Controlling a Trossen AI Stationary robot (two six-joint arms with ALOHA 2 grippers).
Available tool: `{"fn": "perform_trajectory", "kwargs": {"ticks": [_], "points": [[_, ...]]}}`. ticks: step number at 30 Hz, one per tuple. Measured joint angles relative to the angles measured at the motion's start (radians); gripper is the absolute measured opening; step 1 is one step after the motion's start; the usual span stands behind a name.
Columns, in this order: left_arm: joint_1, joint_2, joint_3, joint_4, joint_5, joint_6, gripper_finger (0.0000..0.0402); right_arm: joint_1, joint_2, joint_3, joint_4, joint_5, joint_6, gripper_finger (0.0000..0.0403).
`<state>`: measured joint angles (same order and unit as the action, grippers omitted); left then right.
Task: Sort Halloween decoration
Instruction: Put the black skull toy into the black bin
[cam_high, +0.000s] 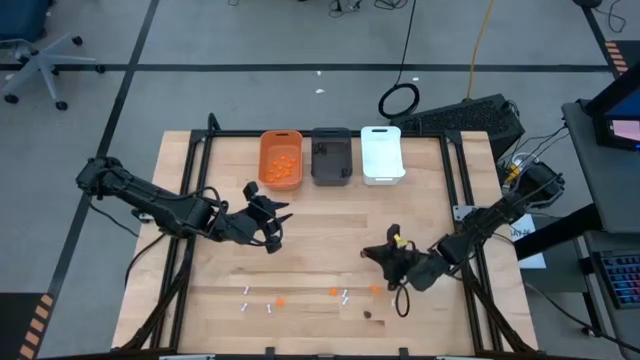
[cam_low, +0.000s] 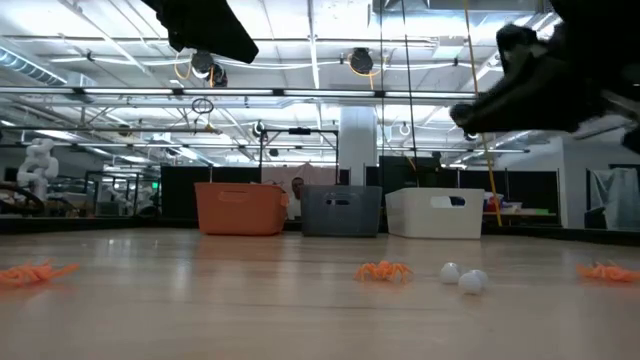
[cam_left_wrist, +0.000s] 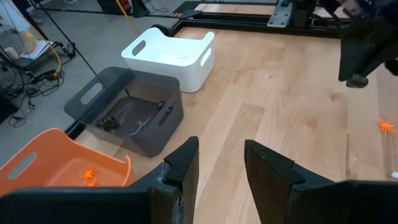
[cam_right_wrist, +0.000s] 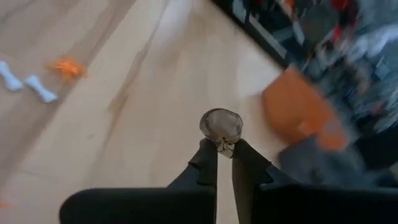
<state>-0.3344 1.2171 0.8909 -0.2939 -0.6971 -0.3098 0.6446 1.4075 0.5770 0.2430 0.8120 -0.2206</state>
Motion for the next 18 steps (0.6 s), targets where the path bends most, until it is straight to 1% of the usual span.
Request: {"fn": "perform_trajectory", "kwargs": {"ticks": [6,9,18], "points": [[0.000,0.001,0.000,0.001,0.000,0.000,0.0127,-0.052,0.000,0.000,0.142,-0.001,-0.406,0.0000],[0.000,0.014,0.000,0.004,0.000,0.000,0.0127,-0.076,0.000,0.000,0.187,-0.002,-0.557,0.0001],[0.000,0.084,0.000,0.046,0.000,0.001,0.0127,-0.132,0.000,0.001,0.284,-0.004,-0.774,0.0003]]}}
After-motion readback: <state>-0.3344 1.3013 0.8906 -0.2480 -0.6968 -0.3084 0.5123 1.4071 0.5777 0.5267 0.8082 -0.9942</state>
